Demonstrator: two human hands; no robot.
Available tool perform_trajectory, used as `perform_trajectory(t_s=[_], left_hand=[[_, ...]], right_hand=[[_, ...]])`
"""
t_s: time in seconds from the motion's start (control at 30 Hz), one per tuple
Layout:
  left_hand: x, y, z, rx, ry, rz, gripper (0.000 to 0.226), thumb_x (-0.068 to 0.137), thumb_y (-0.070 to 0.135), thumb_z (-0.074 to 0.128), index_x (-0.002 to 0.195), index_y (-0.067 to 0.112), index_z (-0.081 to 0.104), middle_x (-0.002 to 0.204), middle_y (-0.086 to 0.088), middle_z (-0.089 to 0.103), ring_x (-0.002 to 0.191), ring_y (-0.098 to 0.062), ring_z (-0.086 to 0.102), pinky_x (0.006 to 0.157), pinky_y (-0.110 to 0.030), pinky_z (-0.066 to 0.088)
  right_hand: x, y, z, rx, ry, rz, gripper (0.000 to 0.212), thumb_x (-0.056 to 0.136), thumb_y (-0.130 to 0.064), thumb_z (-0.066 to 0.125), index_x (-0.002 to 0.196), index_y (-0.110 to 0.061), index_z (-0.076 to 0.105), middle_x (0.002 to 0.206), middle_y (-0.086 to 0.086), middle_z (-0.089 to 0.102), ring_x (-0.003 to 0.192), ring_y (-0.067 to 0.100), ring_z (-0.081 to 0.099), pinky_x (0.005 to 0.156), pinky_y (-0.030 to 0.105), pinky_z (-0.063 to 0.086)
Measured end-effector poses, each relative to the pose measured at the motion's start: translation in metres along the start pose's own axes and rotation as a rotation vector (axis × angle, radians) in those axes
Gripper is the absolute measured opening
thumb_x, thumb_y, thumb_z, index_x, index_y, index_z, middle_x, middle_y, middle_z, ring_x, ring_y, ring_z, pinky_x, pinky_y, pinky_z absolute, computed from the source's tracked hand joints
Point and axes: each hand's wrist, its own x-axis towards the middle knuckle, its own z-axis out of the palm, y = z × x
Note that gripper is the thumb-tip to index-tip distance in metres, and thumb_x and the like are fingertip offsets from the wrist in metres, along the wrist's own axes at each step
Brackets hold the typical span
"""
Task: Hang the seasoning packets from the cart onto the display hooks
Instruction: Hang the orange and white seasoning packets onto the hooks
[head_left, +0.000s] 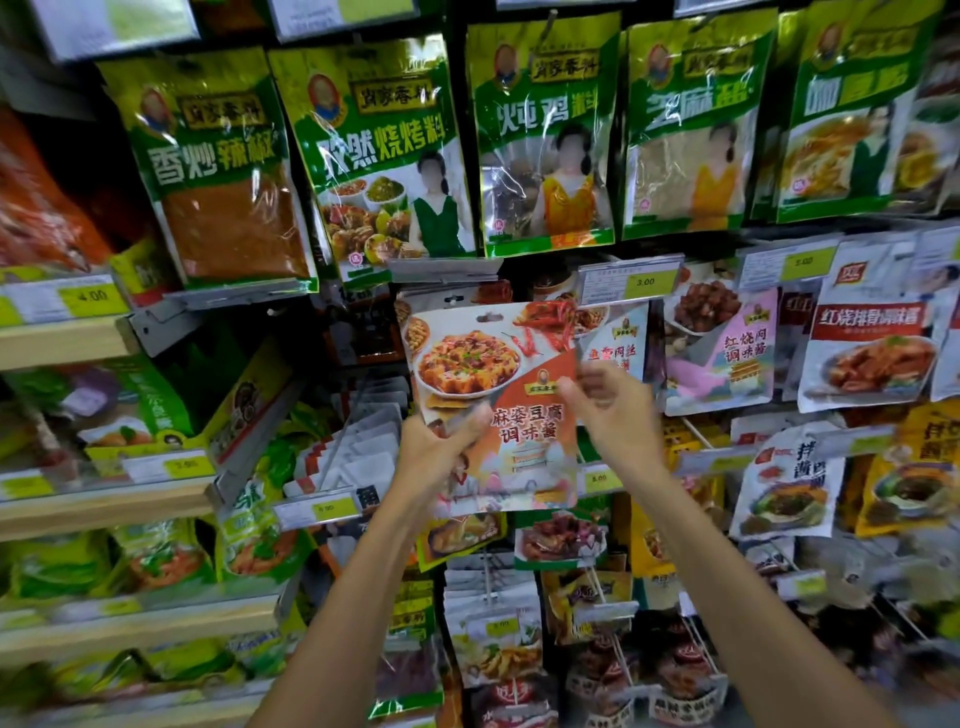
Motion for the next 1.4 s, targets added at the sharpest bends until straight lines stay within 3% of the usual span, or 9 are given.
perform_trajectory(t_s=[0.1,0.17,0.23,0.37,0.53,0.8,1.07,1.2,1.4], left_hand=[[0.007,-0.006,-0.009,-0.035,0.019,-0.052,0.051,0.066,0.048,0.077,0.059,0.007,0.049,0.04,-0.004,0.042,0.028,-0.014,0.037,0.033,-0.021,0.032],[0.014,-0.008,-0.014,-0.047,0.035,-0.068,0.049,0.067,0.046,0.077,0.061,0.006,0.05,0.041,-0.005,0.042,0.029,-0.014,0.037,0.032,-0.022,0.031],[0.021,-0.008,-0.016,-0.056,0.043,-0.07,0.048,0.067,0.044,0.078,0.054,0.008,0.049,0.039,-0.004,0.043,0.028,-0.014,0.037,0.031,-0.023,0.031],[0.037,-0.005,-0.017,-0.068,0.051,-0.073,0.041,0.062,0.045,0.079,0.046,0.018,0.053,0.039,-0.003,0.046,0.028,-0.014,0.039,0.033,-0.021,0.032],[0.055,-0.012,-0.019,-0.057,0.074,-0.083,0.04,0.068,0.044,0.08,0.044,0.023,0.055,0.04,-0.003,0.047,0.031,-0.015,0.041,0.036,-0.023,0.034],[0.069,-0.022,-0.016,-0.033,0.049,-0.121,0.055,0.053,0.056,0.079,0.06,0.007,0.056,0.039,-0.001,0.047,0.032,-0.013,0.044,0.036,-0.022,0.036],[0.085,-0.031,-0.018,-0.017,0.054,-0.159,0.043,0.075,0.043,0.077,0.075,0.004,0.06,0.039,0.0,0.044,0.037,-0.016,0.044,0.037,-0.025,0.039],[0.078,-0.03,-0.019,0.03,0.06,-0.081,0.063,0.062,0.056,0.076,0.083,-0.002,0.065,0.048,-0.004,0.052,0.038,-0.016,0.046,0.043,-0.03,0.039],[0.061,-0.033,-0.021,0.034,0.022,-0.042,0.045,0.07,0.044,0.078,0.07,0.001,0.065,0.043,-0.003,0.052,0.033,-0.014,0.044,0.035,-0.024,0.034]], right_hand=[[0.015,-0.002,-0.021,-0.34,0.359,-0.408,0.02,0.097,-0.015,0.054,0.111,-0.003,0.062,0.105,0.01,0.063,0.101,0.023,0.055,0.087,0.033,0.045],[0.033,-0.005,-0.029,-0.518,0.448,-0.6,0.024,0.097,-0.011,0.052,0.116,0.001,0.06,0.112,0.017,0.062,0.108,0.024,0.048,0.093,0.035,0.039],[0.051,-0.011,-0.031,-0.595,0.481,-0.664,0.029,0.098,-0.012,0.049,0.122,0.001,0.058,0.12,0.018,0.059,0.116,0.026,0.046,0.101,0.038,0.037],[0.078,-0.011,-0.031,-0.709,0.483,-0.717,0.034,0.099,-0.014,0.045,0.126,0.003,0.055,0.126,0.02,0.057,0.122,0.023,0.038,0.107,0.043,0.038],[0.093,0.001,-0.027,-0.724,0.484,-0.77,0.032,0.1,-0.013,0.044,0.121,0.006,0.058,0.121,0.022,0.06,0.116,0.033,0.051,0.105,0.045,0.039],[0.1,0.01,-0.023,-0.738,0.562,-0.843,0.029,0.098,-0.013,0.054,0.119,0.007,0.06,0.115,0.022,0.064,0.113,0.03,0.052,0.102,0.048,0.044],[0.097,0.011,-0.023,-0.732,0.528,-0.815,0.034,0.097,-0.015,0.055,0.124,0.005,0.058,0.123,0.021,0.062,0.119,0.035,0.054,0.106,0.047,0.042],[0.096,0.011,-0.023,-0.727,0.52,-0.808,0.035,0.097,-0.015,0.055,0.125,0.005,0.057,0.125,0.02,0.061,0.121,0.035,0.054,0.107,0.047,0.041],[0.095,0.01,-0.02,-0.717,0.526,-0.783,0.036,0.098,-0.016,0.054,0.125,0.007,0.057,0.125,0.021,0.06,0.121,0.037,0.054,0.106,0.049,0.041]])
